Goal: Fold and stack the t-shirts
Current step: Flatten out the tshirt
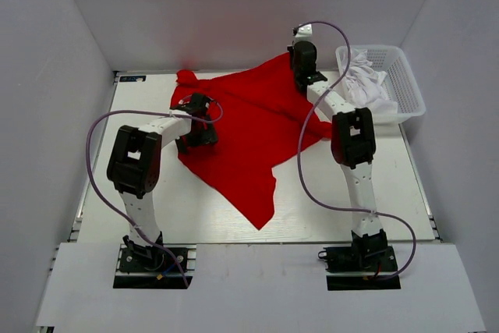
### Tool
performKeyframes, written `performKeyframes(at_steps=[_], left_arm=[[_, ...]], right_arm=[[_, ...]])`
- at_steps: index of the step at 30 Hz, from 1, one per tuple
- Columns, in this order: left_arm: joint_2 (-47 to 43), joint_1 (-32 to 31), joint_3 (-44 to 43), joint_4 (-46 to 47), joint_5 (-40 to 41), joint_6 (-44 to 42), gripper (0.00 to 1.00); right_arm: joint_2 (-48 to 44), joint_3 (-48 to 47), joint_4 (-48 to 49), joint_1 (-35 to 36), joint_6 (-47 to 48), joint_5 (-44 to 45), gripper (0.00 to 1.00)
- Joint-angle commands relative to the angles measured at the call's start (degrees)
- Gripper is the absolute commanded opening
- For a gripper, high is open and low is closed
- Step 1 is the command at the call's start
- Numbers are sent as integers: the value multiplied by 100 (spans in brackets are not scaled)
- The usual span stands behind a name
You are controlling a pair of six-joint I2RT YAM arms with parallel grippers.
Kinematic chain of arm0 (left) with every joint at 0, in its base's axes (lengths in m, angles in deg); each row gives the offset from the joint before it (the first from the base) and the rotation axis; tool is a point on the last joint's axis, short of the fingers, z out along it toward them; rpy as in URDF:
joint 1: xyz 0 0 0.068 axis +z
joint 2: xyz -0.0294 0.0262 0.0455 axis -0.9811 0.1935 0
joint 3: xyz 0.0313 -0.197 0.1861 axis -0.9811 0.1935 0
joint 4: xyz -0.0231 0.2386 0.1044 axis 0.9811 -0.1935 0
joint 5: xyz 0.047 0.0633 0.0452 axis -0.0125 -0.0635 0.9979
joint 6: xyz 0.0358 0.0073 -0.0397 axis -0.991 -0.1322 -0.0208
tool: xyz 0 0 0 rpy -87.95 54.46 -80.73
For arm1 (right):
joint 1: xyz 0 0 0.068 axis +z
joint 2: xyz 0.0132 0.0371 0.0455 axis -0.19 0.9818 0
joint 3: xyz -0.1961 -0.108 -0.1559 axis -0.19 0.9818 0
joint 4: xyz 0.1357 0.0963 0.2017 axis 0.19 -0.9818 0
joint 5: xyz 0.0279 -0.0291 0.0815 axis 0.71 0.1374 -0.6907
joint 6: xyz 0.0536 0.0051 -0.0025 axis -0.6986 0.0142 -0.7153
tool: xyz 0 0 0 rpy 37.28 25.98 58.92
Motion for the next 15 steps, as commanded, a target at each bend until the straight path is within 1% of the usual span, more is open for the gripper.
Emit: performKeyframes(at_steps=[1, 3, 4, 5, 6, 7, 8, 9, 11, 12, 13, 14, 15], left_arm=[[109, 40, 306, -337, 377, -189, 100], [47, 40, 306, -337, 439, -320, 100], [47, 40, 306, -285, 439, -382, 100], [-23, 40, 306, -285, 439, -383, 100], [-24, 40, 306, -285, 439, -591, 100], [-163, 40, 306, -189, 509, -654, 100], [-225, 40, 306, -127, 509, -655, 100], [-278, 40, 306, -126, 509, -786, 100], [-488, 40, 237, 14, 509, -856, 100], [-559, 40, 236, 84, 509, -909, 100], [-638, 40, 166, 85, 561, -910, 100], [-726, 40, 87, 85, 632, -910, 100], [-875, 40, 34, 85, 711, -910, 100]], right_arm=[[708, -822, 2985, -199, 851, 220, 0], [1350, -1255, 3425, -366, 1133, 63, 0], [1449, -1605, 3462, -375, 1273, -130, 9], [1415, -1626, 3601, -410, 1335, -201, 41], [1336, -1461, 3594, -419, 1388, -298, 46], [1240, -1329, 3542, -445, 1476, -569, 48], [1134, -1032, 3602, -472, 1485, -641, 53], [785, -776, 3603, -481, 1450, -650, 68], [476, -573, 3226, -524, 1424, -833, 86], [222, -433, 3103, -499, 1432, -861, 90], [-59, -275, 2632, -490, 1528, -992, 90], [-210, -186, 2462, -437, 1547, -1098, 90], [-559, 32, 2025, -411, 1529, -1168, 90]])
